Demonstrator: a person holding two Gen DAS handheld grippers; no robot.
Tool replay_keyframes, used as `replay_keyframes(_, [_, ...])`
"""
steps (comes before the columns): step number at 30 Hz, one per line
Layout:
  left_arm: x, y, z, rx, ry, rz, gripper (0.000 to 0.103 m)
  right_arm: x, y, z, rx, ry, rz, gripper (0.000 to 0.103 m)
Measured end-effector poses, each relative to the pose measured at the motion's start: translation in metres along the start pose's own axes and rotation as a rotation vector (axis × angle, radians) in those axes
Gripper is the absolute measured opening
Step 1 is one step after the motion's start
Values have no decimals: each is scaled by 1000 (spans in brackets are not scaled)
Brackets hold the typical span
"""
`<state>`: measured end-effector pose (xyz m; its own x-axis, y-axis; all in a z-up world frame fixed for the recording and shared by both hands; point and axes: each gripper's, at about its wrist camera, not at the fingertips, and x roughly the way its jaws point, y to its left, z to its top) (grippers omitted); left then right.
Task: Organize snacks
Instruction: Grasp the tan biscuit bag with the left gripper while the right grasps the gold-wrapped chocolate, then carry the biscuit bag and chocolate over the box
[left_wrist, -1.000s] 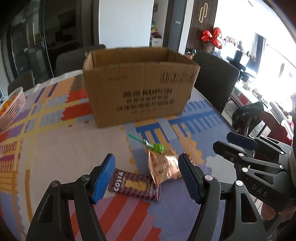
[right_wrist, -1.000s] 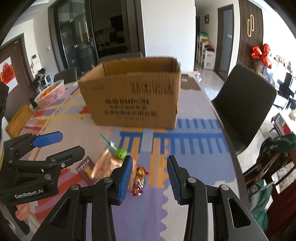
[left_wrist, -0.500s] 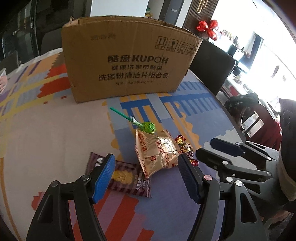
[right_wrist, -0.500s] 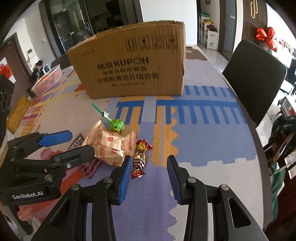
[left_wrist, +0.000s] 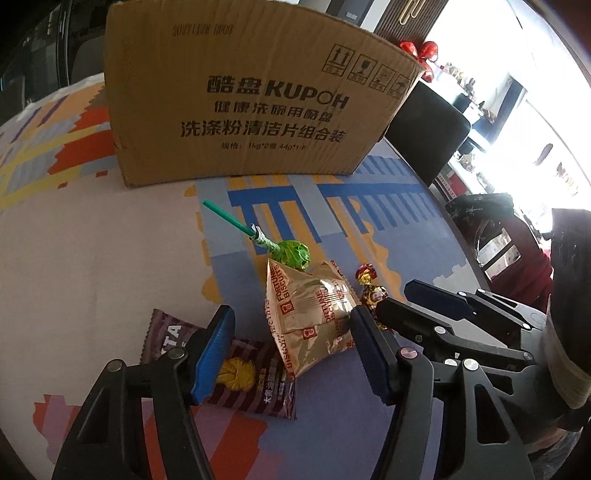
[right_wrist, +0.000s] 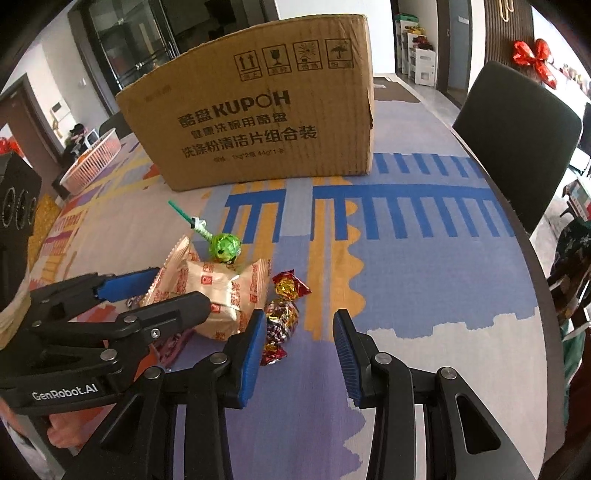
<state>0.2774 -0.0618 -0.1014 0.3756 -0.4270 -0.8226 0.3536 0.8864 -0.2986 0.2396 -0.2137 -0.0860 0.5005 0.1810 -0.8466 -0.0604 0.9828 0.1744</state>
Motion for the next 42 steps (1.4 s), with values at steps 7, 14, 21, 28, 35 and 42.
replay_keyframes(7, [6,0,3,-14,11,-32,57,2,-2,6,2,-1,-1,40])
replay_keyframes(14, [11,-2,3,-31,20,-69,41,3,-7,6,17,4,3,40])
replay_keyframes(21, [0,0,2,-45,2,-44,36,7,0,8,-10,15,18,40])
replay_keyframes(28, [-9,2,0,-45,-11,8,36,18,10,11,-52,28,-6,31])
replay_keyframes(35, [-15,-3,-2,-32,-24,32,36,24,14,13,-66,35,-29,19])
replay_keyframes(42, [-34,-11,-6,-19,-76,54,36,5,19,11,-60,-13,-14,19])
